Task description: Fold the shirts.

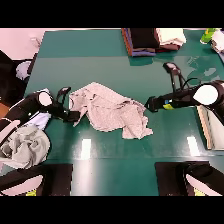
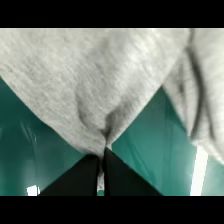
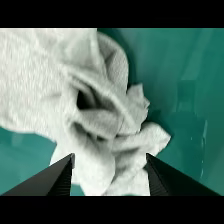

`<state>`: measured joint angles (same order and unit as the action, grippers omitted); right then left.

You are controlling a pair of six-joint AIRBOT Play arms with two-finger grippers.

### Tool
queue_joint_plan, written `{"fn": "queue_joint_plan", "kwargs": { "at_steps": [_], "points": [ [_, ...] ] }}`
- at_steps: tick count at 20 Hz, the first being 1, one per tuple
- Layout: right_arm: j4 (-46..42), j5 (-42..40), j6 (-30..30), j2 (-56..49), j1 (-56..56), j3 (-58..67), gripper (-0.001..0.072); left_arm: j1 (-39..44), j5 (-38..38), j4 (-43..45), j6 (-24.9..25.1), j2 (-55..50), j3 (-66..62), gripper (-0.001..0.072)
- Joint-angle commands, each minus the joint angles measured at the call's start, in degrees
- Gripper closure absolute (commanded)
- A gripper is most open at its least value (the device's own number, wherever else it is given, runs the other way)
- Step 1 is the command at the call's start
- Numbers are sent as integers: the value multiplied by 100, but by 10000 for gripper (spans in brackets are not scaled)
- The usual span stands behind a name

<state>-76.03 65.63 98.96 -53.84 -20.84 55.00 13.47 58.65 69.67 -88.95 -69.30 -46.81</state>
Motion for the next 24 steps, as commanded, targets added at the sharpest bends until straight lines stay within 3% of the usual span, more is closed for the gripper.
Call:
{"fn": "queue_joint_plan", "kwargs": {
  "at_steps": [1, 6, 10, 12, 13, 14, 15, 19, 24],
  "points": [
    [-9, 632, -109, 0, -391, -247, 134, -7, 304, 103, 166, 186, -402, 679],
    [9, 39, 63, -476, -678, -1150, 136, -7, 463, 105, 243, 188, -564, 679],
    [457, -520, -17, -1261, -807, -898, 159, -7, 483, 107, 249, 188, -564, 679],
    [433, -575, -17, -1580, -916, -625, 274, -7, 485, 109, 254, 188, -564, 679],
    [396, -551, -24, -1705, -944, -468, 381, -7, 483, 111, 308, 188, -564, 679],
    [387, -522, -24, -1759, -944, -337, 558, -7, 487, 111, 387, 188, -566, 679],
    [385, -514, -24, -1742, -942, -229, 659, -15, 533, 116, 393, 190, -577, 679],
    [-142, -295, -13, -1005, -938, 422, 696, -24, 1067, 262, 398, 293, -1355, 679],
    [-960, 225, -2, 295, -295, 2074, 695, -24, 1097, 535, 391, 1311, -3488, 679]
  ]
}}
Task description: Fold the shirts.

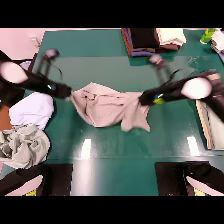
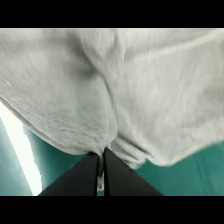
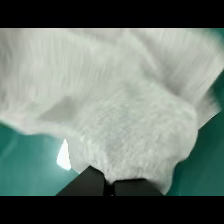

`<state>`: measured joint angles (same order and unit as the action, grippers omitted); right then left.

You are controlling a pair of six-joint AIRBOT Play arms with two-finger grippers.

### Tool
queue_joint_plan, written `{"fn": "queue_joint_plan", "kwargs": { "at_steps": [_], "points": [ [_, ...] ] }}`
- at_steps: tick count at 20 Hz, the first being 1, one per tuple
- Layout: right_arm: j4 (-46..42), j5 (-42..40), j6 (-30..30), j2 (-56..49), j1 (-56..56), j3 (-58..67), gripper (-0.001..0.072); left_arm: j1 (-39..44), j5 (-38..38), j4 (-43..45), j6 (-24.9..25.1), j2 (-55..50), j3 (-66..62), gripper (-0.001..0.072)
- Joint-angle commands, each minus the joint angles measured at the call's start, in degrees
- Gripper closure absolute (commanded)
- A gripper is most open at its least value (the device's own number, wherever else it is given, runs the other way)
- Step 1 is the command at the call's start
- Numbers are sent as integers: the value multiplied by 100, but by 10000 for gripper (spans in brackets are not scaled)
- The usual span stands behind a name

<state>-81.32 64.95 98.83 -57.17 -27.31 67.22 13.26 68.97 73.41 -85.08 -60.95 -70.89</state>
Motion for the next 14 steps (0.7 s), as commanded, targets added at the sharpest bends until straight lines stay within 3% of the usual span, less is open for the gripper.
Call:
{"fn": "queue_joint_plan", "kwargs": {
  "at_steps": [1, 9, 14],
  "points": [
    [-428, 343, 9, 846, 592, 1176, 695, -2, 61, 168, 4, 706, -1606, 679],
    [-417, 835, -195, 2006, 2618, 3126, 696, -2, 61, 302, -44, 1355, -5097, 680],
    [212, 1705, -295, 1679, 3442, 3515, 696, -2, 153, 293, -361, 1331, -4212, 680]
  ]
}}
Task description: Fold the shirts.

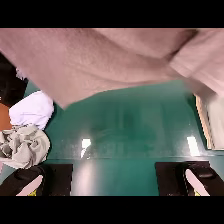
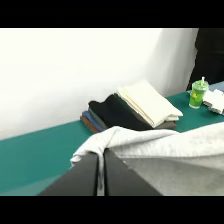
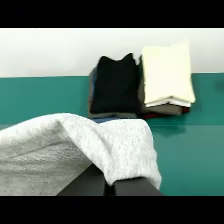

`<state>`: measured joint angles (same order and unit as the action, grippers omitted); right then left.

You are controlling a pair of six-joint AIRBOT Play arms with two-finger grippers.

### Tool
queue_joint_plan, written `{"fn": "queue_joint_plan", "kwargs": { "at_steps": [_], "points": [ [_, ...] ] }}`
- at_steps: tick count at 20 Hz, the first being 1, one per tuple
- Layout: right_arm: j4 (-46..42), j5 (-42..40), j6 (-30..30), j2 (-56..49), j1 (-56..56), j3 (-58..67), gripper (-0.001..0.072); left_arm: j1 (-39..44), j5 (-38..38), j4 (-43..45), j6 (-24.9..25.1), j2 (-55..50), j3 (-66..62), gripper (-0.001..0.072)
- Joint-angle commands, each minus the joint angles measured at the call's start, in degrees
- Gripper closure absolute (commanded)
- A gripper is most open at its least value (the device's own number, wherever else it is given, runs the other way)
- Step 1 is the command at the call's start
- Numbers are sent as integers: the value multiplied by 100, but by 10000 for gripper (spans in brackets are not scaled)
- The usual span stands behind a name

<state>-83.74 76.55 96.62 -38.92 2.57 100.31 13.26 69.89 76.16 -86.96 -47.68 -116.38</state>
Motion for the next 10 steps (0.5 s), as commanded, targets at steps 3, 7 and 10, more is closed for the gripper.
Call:
{"fn": "queue_joint_plan", "kwargs": {
  "at_steps": [3, 7, 10],
  "points": [
    [1268, 984, -122, -505, 490, -619, 696, -2, 243, 13, -175, -149, 1757, 680],
    [1460, 1019, -328, -678, 177, -2643, 696, -2, 313, 35, -149, -348, 3790, 679],
    [1458, 223, -326, -496, -243, -4430, 696, -2, -122, 173, -107, -426, 5097, 680]
  ]
}}
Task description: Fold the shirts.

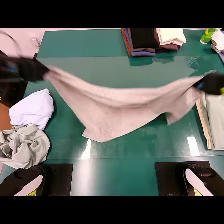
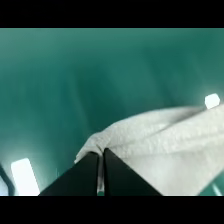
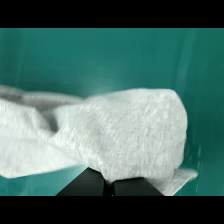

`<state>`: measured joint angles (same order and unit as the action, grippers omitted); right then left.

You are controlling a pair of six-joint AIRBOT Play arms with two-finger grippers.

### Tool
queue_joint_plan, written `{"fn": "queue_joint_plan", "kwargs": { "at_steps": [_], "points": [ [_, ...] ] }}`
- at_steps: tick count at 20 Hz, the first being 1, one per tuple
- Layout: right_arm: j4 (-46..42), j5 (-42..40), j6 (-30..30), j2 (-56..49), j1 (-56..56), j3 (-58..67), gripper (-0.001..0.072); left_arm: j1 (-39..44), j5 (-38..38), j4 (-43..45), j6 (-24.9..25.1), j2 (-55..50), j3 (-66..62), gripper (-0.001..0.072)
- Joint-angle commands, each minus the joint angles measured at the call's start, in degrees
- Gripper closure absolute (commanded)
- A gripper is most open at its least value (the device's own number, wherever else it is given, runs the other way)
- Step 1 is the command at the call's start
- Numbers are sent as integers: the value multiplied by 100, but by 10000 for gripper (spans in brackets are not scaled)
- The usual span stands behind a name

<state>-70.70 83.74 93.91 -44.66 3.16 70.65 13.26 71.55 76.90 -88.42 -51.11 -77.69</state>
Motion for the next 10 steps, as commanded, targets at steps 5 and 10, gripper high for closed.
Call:
{"fn": "queue_joint_plan", "kwargs": {
  "at_steps": [5, 10],
  "points": [
    [160, -1670, -59, 221, -699, -3222, 624, -2, -772, 96, 37, -83, 2214, 680],
    [13, -1561, -57, 221, -476, -2951, 188, -2, -765, 96, 37, -83, 2212, 679]
  ]
}}
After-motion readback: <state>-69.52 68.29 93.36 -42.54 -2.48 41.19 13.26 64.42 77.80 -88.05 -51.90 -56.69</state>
